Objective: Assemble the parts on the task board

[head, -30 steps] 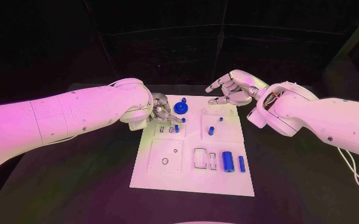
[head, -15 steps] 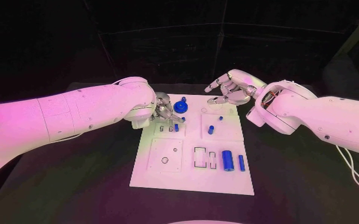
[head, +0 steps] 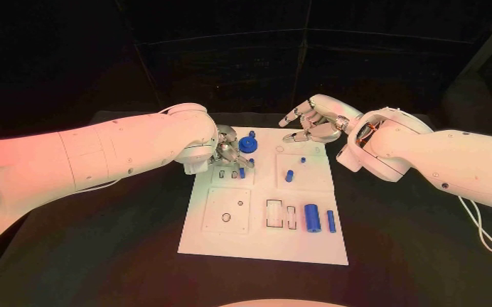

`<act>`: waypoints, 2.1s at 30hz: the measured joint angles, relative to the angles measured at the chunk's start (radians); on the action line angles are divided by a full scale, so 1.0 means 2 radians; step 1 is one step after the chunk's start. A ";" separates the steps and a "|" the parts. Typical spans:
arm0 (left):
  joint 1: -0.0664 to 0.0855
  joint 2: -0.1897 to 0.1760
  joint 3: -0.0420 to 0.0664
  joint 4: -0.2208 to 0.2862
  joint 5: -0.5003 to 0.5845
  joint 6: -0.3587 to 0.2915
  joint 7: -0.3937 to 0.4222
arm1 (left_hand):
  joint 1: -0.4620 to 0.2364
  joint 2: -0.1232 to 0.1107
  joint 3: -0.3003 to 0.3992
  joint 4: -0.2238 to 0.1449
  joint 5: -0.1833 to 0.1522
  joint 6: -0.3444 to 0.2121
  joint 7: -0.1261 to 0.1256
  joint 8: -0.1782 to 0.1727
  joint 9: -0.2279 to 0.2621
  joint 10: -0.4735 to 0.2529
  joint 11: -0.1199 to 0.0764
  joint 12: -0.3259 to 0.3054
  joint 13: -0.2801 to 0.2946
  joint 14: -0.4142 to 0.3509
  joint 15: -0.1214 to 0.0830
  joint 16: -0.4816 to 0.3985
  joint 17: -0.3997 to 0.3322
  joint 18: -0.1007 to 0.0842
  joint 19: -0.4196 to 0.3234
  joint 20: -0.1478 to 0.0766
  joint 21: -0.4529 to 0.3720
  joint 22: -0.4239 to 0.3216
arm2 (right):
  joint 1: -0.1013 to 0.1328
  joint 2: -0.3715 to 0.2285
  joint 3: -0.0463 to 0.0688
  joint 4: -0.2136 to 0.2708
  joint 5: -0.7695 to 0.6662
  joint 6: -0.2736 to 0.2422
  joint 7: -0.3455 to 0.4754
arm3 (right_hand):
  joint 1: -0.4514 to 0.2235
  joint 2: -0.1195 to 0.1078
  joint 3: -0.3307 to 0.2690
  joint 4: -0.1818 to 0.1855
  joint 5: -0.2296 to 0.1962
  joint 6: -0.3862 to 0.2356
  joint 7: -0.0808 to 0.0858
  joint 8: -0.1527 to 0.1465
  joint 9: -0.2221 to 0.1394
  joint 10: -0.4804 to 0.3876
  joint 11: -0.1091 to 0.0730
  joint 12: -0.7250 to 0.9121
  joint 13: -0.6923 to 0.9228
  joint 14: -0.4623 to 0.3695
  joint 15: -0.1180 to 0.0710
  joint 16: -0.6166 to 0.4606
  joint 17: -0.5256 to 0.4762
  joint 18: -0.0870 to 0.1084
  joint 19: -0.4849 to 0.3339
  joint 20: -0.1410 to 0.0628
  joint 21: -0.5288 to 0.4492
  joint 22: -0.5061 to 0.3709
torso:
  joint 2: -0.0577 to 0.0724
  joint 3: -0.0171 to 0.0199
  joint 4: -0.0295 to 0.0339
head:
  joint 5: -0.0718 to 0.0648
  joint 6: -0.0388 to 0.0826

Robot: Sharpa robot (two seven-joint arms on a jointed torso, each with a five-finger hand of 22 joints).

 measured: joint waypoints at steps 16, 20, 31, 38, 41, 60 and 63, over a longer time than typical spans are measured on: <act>0.000 0.004 0.000 -0.003 0.000 0.014 -0.006 | 0.009 0.000 0.003 -0.003 0.000 -0.002 -0.002 0.007 0.006 0.000 0.000 0.002 0.002 -0.002 -0.002 0.000 0.000 0.000 0.000 0.000 0.000 0.002 | 0.000 0.003 0.000 -0.002 -0.003 0.004 -0.005 | -0.002 0.002 0.000 0.000 0.000 0.000 0.000 0.000 0.000 0.000 0.000 -0.002 0.000 0.000 0.000 -0.002 -0.001 0.000 0.000 0.000 0.000 0.000 | 0.000 0.0000 0.0003 | -0.001 -0.005; 0.000 0.006 0.000 -0.005 0.000 0.017 -0.007 | 0.013 -0.001 0.004 -0.004 0.000 -0.002 -0.002 0.010 0.008 0.002 -0.002 0.002 0.003 0.000 -0.004 0.000 0.000 0.000 0.000 0.000 0.000 0.003 | 0.000 0.003 0.000 -0.003 -0.003 0.004 -0.005 | -0.002 0.002 0.000 0.000 0.000 0.000 0.000 0.000 0.000 0.000 0.000 -0.002 0.000 0.000 0.000 -0.002 -0.001 0.000 0.000 0.000 0.000 0.000 | 0.000 0.0000 0.0003 | -0.002 -0.006; 0.000 0.009 0.000 -0.008 -0.001 0.026 -0.011 | 0.023 0.004 0.013 -0.008 0.004 -0.005 -0.002 0.014 0.014 0.002 -0.002 0.004 0.003 0.000 -0.004 0.000 0.000 0.000 0.000 0.000 0.002 0.005 | 0.000 0.004 0.000 -0.004 -0.003 0.006 -0.007 | -0.002 0.002 0.000 0.000 0.000 0.000 0.000 0.000 0.000 0.000 0.000 -0.002 0.000 0.000 0.000 -0.002 -0.001 0.000 0.000 0.000 0.000 0.000 | 0.000 -0.0001 0.0004 | -0.002 -0.009; 0.000 0.009 0.000 -0.009 -0.001 0.030 -0.012 | 0.024 0.004 0.013 -0.008 0.004 -0.005 -0.002 0.016 0.015 0.002 -0.002 0.004 0.003 0.000 -0.004 0.000 0.000 0.000 0.000 0.000 0.002 0.005 | 0.000 0.004 0.000 -0.004 -0.003 0.007 -0.009 | -0.002 0.002 0.000 0.000 0.000 0.000 0.000 0.000 0.000 0.000 0.000 -0.002 0.000 0.000 0.000 -0.002 -0.001 0.000 0.000 0.000 0.000 0.000 | 0.000 -0.0001 0.0006 | -0.002 -0.009; 0.000 0.010 0.000 -0.010 -0.001 0.030 -0.013 | 0.026 0.002 0.014 -0.010 0.004 -0.005 -0.002 0.016 0.015 0.002 -0.002 0.004 0.003 0.000 -0.004 0.000 0.000 0.000 0.000 0.000 0.002 0.006 | 0.000 0.004 0.000 -0.004 -0.003 0.008 -0.009 | -0.002 0.002 0.000 0.000 0.000 0.000 0.000 0.000 0.000 0.000 0.000 -0.002 0.000 0.000 0.000 -0.002 0.000 0.000 0.000 0.000 0.000 0.000 | 0.000 -0.0001 0.0006 | -0.002 -0.009; 0.000 0.016 0.000 -0.011 -0.001 0.033 -0.015 | 0.049 0.010 0.042 -0.017 0.006 -0.011 -0.004 0.018 0.021 0.002 -0.002 0.004 0.003 0.000 -0.004 0.000 0.000 0.000 0.000 0.000 0.004 0.010 | 0.000 0.005 0.000 -0.004 -0.004 0.011 -0.012 | -0.002 0.002 0.000 0.000 0.000 0.000 0.000 0.000 0.000 0.000 0.000 -0.002 0.000 0.000 0.000 -0.002 0.000 0.000 0.000 0.000 0.000 0.000 | 0.000 0.0000 0.0012 | -0.001 -0.011; 0.000 0.016 0.000 -0.011 -0.001 0.033 -0.015 | 0.060 0.013 0.055 -0.021 0.006 -0.012 -0.005 0.017 0.021 0.002 -0.002 0.004 0.003 0.000 -0.004 0.000 0.000 0.000 0.001 -0.001 0.004 0.011 | 0.000 0.006 0.000 -0.004 -0.004 0.011 -0.012 | -0.002 0.002 0.000 0.000 0.000 0.000 0.000 0.000 0.000 0.000 0.000 -0.002 0.000 0.000 0.000 -0.002 0.000 0.000 0.000 0.000 0.000 0.000 | 0.000 -0.0001 0.0012 | -0.001 -0.011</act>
